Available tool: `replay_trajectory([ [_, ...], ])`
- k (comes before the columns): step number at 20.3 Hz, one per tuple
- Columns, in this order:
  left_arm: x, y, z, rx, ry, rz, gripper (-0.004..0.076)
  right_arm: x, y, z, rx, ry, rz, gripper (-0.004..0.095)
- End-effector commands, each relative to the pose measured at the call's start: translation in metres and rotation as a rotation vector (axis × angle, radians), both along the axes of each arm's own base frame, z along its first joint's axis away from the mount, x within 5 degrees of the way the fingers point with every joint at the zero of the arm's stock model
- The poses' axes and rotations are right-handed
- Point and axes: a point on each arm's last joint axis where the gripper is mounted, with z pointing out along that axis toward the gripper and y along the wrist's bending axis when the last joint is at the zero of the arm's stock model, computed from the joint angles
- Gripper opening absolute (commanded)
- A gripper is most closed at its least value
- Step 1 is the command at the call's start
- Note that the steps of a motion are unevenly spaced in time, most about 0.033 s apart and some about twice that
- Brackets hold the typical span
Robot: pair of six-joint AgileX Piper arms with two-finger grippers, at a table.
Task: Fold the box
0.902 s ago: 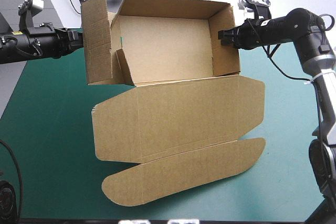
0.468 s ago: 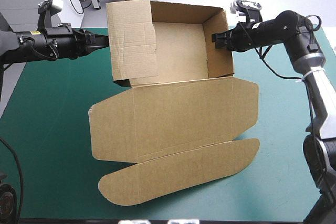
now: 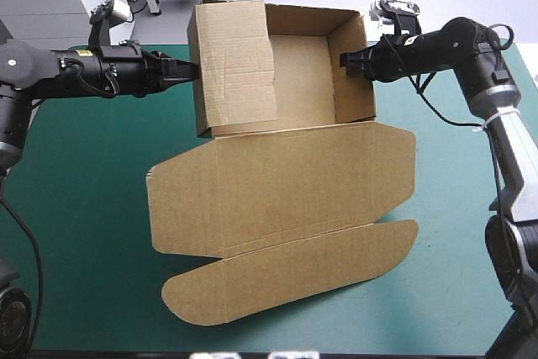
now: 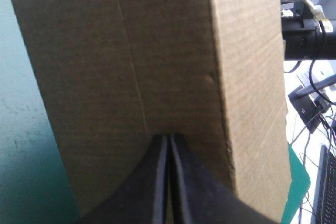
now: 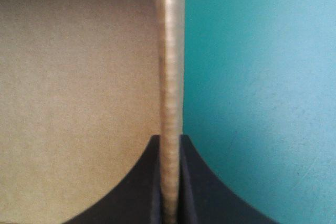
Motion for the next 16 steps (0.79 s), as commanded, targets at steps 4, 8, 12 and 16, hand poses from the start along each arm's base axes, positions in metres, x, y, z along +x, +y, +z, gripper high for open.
replay_trajectory([
  [4,-0.015,-0.006,0.022,-0.075,-0.053,-0.022,0.0279,-0.014,-0.001,0.033,0.046,-0.106,-0.019,-0.0017],
  [8,-0.016,-0.007,0.021,-0.068,-0.039,-0.042,0.0459,-0.014,-0.001,0.033,0.046,-0.108,-0.02,-0.0018],
  [12,-0.016,-0.006,0.021,-0.064,-0.036,-0.03,0.0449,-0.015,0.004,0.033,0.042,-0.108,-0.009,-0.0017],
  [16,-0.015,-0.02,0.014,0.034,-0.042,-0.002,0.0421,-0.017,0.018,0.03,-0.025,-0.111,0.004,-0.0016],
])
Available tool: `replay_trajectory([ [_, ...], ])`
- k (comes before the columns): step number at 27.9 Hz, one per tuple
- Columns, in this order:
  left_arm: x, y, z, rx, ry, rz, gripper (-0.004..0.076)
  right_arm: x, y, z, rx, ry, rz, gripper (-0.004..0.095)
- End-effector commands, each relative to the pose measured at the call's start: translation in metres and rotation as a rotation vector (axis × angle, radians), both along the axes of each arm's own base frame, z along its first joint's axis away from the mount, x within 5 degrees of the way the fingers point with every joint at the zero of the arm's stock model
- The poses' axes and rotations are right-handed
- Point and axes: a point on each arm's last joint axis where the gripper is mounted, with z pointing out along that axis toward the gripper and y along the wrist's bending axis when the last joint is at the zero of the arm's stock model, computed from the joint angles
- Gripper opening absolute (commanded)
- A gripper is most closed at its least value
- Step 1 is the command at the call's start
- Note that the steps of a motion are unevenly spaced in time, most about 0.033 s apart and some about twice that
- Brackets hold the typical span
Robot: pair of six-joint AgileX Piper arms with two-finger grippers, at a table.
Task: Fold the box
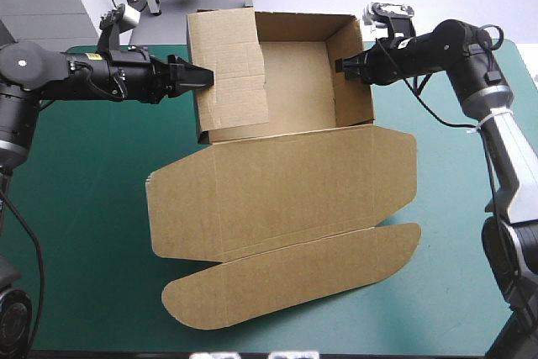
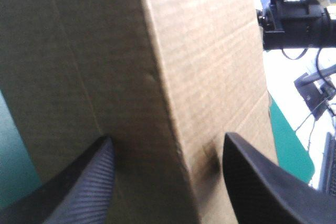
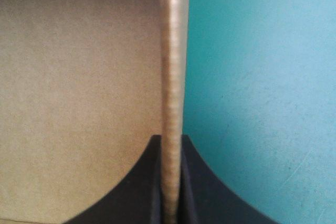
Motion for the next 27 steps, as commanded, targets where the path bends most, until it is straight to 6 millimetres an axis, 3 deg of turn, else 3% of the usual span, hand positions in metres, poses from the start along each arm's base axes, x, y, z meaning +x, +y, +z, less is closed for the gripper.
replay_trajectory([
  [1,-0.012,-0.012,0.017,0.026,-0.079,0.029,0.0421,-0.016,0.009,0.033,0.041,-0.107,-0.004,-0.0016],
  [17,0.008,-0.049,-0.024,0.26,0.08,0.213,0.0414,-0.024,0.028,0.031,0.037,-0.072,0.046,-0.0016],
  [20,0.012,-0.049,-0.029,0.309,0.072,0.245,0.0326,-0.025,0.03,0.03,0.025,-0.06,0.052,-0.0016],
  [27,0.019,-0.05,-0.028,0.307,0.016,0.281,-0.0008,-0.039,0.024,0.043,-0.012,-0.081,0.052,-0.0016],
])
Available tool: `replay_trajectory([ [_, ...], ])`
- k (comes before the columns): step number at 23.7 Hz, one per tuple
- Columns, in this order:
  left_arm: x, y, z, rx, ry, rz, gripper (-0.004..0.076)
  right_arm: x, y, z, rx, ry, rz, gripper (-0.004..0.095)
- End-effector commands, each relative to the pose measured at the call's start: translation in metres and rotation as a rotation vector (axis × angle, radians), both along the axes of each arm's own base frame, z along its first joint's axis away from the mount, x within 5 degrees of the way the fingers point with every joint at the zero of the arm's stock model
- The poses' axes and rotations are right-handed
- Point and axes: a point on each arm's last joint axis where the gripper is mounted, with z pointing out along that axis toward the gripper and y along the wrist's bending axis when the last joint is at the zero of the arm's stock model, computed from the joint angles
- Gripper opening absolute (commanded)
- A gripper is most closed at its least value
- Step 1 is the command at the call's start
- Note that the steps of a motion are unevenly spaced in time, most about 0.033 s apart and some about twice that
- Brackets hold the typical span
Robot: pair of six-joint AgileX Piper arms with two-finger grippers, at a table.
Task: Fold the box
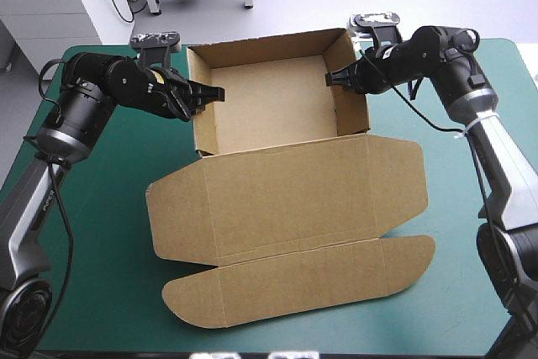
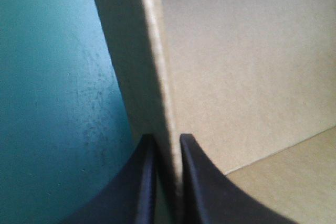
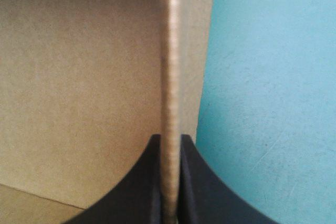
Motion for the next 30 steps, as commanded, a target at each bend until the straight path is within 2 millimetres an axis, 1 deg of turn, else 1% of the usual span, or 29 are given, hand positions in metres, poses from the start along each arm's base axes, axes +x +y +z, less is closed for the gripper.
replay_trajectory([
  [1,-0.004,-0.007,0.024,-0.098,-0.125,-0.013,-0.0008,-0.03,0.004,0.045,0.094,-0.093,0.045,-0.0016],
  [6,0.007,-0.011,0.009,-0.082,-0.083,-0.009,-0.0009,-0.041,-0.007,0.048,-0.007,-0.058,-0.006,-0.0016],
  [10,0.016,-0.014,-0.002,-0.059,-0.058,-0.007,-0.0009,-0.044,-0.015,0.04,-0.097,0.02,-0.044,-0.0016],
  [12,0.021,-0.014,-0.01,-0.029,-0.04,0.003,-0.0009,-0.045,-0.018,0.037,-0.121,0.053,-0.063,-0.0016],
  [14,0.028,-0.014,-0.023,0.01,0.003,0.002,-0.0009,-0.042,-0.018,0.031,-0.13,0.079,-0.079,-0.0016],
  [15,0.032,-0.014,-0.032,0.042,0.037,0.003,-0.0009,-0.04,-0.018,0.022,-0.129,0.111,-0.089,-0.0016],
  [17,0.036,-0.015,-0.042,0.06,0.072,0.012,-0.0008,-0.037,-0.016,0.005,-0.141,0.165,-0.089,-0.0016],
  [20,0.042,-0.017,-0.054,0.072,0.106,0.011,-0.0008,-0.032,-0.014,-0.025,-0.152,0.248,-0.089,-0.0016],
  [24,0.048,-0.02,-0.066,0.085,0.14,0.009,-0.0008,-0.028,-0.011,-0.054,-0.136,0.305,-0.096,-0.0016],
  [28,0.054,-0.022,-0.081,0.099,0.183,0.006,-0.0008,-0.021,-0.009,-0.072,-0.135,0.344,-0.101,-0.0016],
  [30,0.057,-0.024,-0.087,0.105,0.195,0.0,-0.0008,-0.018,-0.008,-0.076,-0.134,0.342,-0.104,-0.0016],
])
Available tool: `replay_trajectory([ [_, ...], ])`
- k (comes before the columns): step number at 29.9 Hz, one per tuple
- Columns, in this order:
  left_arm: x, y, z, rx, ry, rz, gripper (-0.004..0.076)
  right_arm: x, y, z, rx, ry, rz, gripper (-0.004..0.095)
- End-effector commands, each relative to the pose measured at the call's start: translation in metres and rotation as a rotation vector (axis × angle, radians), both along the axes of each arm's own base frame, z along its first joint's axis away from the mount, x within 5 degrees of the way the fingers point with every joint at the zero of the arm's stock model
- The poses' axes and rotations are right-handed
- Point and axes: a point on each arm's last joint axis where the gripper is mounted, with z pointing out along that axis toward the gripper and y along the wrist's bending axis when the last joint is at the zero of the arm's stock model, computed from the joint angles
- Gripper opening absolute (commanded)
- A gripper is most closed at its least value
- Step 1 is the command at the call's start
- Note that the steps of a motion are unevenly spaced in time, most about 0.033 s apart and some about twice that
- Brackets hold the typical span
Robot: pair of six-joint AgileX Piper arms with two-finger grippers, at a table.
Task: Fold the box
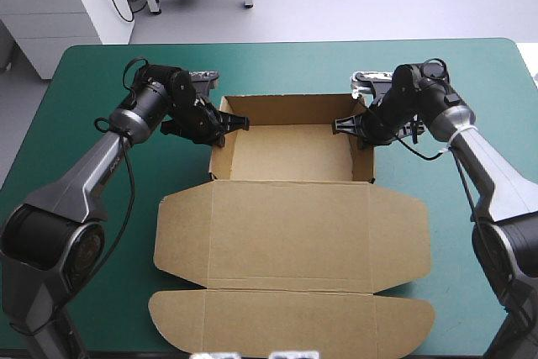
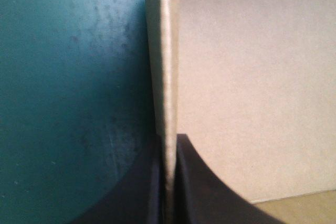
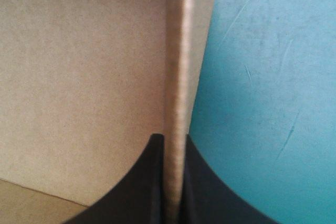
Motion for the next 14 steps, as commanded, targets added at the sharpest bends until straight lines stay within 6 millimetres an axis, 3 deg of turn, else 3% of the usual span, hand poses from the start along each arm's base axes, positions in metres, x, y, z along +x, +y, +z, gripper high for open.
replay_trajectory([
  [1,0.004,0.004,0.02,0.001,-0.122,-0.009,-0.0008,-0.006,0.002,0.019,0.009,-0.052,0.044,-0.0016],
  [11,0.013,-0.001,-0.003,0.019,-0.072,-0.05,-0.0008,0.004,0.008,0.006,-0.01,-0.076,0.05,-0.0003],
  [14,0.012,-0.002,-0.003,0.011,-0.07,-0.049,0.0,0.006,0.007,-0.001,-0.031,-0.045,0.055,0.0079],
])
